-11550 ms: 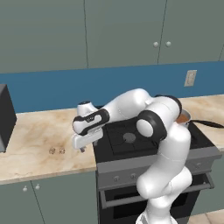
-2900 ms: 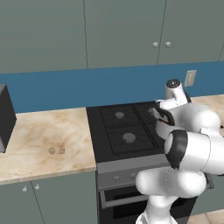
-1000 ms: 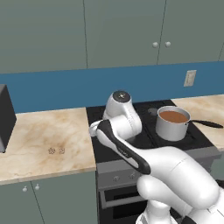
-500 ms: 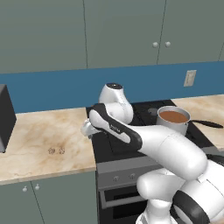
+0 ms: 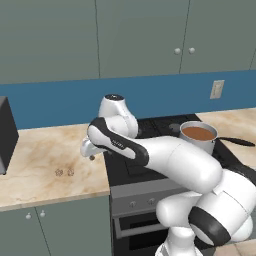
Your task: Pick up the sugar cube(s) and place them in the saucepan with hot chocolate.
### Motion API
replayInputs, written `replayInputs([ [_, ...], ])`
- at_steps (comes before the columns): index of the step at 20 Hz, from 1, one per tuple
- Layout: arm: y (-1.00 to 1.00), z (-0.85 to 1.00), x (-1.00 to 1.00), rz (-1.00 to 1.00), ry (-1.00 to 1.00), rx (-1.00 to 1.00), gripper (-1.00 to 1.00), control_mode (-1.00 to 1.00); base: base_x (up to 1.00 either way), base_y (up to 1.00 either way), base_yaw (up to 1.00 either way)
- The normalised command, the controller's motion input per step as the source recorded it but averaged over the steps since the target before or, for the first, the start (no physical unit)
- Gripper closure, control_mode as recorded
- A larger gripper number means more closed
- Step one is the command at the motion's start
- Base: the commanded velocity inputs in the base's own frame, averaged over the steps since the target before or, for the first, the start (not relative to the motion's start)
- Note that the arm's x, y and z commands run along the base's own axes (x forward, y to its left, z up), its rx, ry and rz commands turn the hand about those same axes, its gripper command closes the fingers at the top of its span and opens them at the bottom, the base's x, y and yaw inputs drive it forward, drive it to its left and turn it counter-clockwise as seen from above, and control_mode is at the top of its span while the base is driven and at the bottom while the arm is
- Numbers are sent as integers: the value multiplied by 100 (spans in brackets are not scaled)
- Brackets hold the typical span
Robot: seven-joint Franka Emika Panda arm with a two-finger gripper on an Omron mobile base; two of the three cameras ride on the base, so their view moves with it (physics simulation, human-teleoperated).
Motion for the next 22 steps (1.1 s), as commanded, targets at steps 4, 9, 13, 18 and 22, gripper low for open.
replayInputs([
  [4,33,-32,1,0,0,-9,-100,-100,0,0,0],
  [9,14,-25,11,0,1,-6,-100,-100,0,0,0],
  [13,31,-10,8,0,8,-5,-100,-100,0,0,0],
  [18,47,-19,25,8,1,-12,-100,-100,0,0,0],
  [22,34,-26,22,13,-9,-15,-100,-100,0,0,0],
])
